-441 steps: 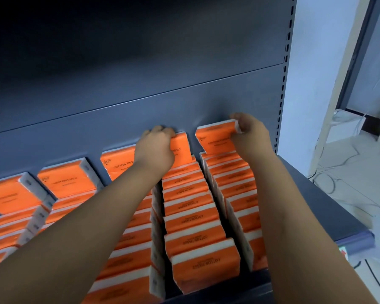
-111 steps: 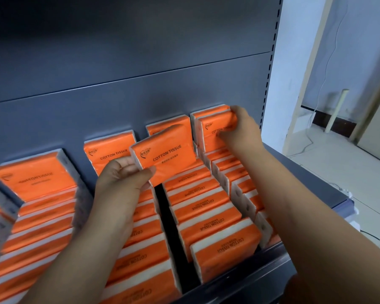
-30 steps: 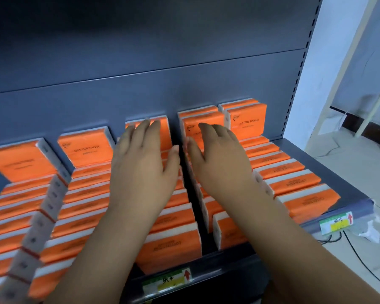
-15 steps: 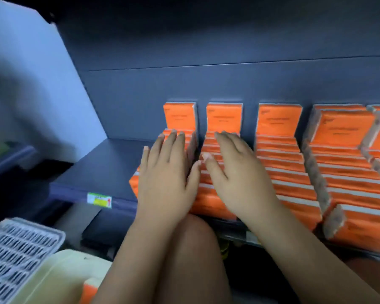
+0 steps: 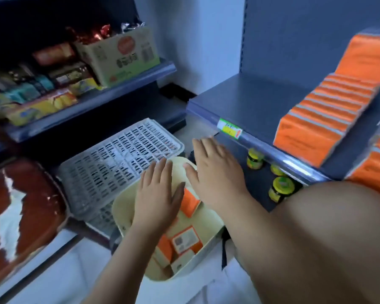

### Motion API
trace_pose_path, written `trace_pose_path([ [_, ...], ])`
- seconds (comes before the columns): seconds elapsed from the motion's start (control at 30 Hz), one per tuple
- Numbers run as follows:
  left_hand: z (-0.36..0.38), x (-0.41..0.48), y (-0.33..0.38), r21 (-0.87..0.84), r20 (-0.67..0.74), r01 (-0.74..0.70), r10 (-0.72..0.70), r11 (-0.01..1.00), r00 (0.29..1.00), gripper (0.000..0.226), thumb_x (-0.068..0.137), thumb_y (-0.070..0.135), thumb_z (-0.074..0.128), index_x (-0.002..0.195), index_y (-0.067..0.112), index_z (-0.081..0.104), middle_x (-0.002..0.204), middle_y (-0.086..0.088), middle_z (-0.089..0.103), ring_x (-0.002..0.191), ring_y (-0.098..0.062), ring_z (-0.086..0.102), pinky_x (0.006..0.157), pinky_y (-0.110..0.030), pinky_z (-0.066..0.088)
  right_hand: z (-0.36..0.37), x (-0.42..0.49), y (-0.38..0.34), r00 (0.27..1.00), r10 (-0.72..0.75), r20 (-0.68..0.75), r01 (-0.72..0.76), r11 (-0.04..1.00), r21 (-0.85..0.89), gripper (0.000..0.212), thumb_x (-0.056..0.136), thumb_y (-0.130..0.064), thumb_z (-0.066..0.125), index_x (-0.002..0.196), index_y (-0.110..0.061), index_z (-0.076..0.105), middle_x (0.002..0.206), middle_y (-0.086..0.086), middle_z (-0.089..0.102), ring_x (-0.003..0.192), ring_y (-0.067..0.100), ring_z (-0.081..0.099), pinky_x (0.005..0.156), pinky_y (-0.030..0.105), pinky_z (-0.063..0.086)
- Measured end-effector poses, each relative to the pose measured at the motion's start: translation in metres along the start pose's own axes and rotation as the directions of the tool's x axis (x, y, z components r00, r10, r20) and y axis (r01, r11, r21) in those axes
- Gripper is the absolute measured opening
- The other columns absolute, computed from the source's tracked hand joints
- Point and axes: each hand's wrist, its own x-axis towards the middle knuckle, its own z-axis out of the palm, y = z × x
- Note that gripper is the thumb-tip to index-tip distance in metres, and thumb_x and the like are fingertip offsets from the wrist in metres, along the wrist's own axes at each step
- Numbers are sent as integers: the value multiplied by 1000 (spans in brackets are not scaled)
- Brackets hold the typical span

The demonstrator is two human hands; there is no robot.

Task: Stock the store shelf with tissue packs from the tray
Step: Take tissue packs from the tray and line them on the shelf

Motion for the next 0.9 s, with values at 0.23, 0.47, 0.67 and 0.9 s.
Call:
trace_pose_path([
  [0.23,43,-35,-43,-96,181,275,-255,957,950,69,100,50,38,157,13,37,165,-6,36,155,-29,24,126,-50,22,86,-15,-15,830,93,550,-141,989,46,56,105,-53,39,146,-16,45,147,7,49,137,29,44,106,45,43],
  [0.47,93,-48,-65,-69,379,447,-391,892,839,64,102,50,45,155,15,36,163,-7,38,151,-33,29,123,-50,25,147,-14,-19,553,262,791,-390,920,-32,61,104,-51,42,153,-14,41,150,12,48,132,35,52,101,48,50],
  [0.67,130,-50,-80,118,585,536,-495,836,643,62,105,46,40,155,12,29,160,-13,34,144,-40,34,113,-52,37,204,-14,-13,392,279,877,-470,880,-70,34,105,-44,48,109,-15,64,96,4,62,93,24,62,80,36,50],
  [0.9,172,-48,-87,381,678,420,-558,823,479,59,99,30,19,148,5,42,141,-20,45,128,-43,40,102,-54,37,249,-45,-20,168,351,921,-401,878,-262,32,98,-37,48,120,-22,67,118,6,66,115,31,61,103,41,47],
])
